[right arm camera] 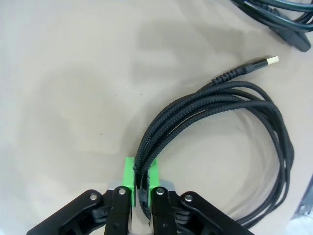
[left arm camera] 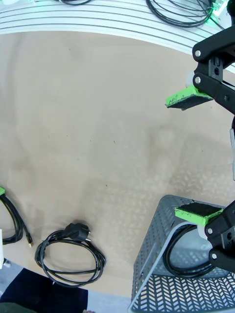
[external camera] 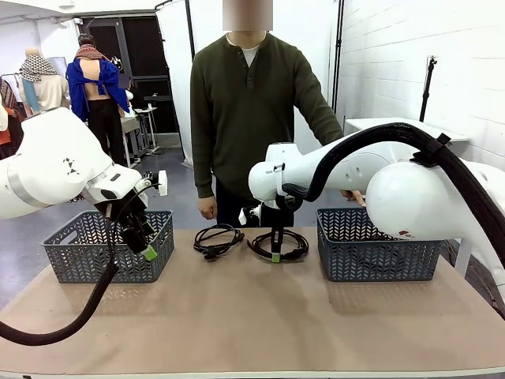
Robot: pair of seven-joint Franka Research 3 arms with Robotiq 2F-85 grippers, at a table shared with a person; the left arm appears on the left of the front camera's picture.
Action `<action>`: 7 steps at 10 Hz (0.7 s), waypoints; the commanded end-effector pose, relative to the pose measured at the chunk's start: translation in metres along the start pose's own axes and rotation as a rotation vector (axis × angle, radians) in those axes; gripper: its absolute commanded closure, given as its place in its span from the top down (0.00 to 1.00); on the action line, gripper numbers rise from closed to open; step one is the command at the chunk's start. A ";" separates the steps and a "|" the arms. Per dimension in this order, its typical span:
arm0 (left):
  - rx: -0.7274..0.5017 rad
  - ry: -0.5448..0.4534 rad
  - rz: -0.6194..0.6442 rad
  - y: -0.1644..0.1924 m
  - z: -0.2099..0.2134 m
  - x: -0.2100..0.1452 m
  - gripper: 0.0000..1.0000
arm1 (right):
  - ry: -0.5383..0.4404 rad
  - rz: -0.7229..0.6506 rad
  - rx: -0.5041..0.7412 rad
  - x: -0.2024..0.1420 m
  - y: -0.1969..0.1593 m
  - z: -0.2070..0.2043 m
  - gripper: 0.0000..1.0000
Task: Organize the cables according to human instructions.
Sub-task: Pick up a bundle of cables and place it in the basket indicated by the human.
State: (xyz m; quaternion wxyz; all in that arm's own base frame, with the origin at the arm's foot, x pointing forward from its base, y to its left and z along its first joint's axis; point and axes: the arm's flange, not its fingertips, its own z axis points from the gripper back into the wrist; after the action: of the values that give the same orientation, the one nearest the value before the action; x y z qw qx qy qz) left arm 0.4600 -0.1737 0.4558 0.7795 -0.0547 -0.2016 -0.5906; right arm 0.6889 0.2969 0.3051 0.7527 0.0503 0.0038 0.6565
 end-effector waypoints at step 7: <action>-0.008 0.006 -0.001 0.000 0.003 0.002 1.00 | 0.112 0.056 -0.024 0.016 0.045 0.122 0.00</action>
State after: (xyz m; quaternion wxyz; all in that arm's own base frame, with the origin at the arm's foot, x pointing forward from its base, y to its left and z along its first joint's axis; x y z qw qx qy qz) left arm 0.4601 -0.1736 0.4557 0.7795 -0.0548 -0.2016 -0.5905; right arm 0.6529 0.3098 0.4203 0.7371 0.0255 0.0240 0.6748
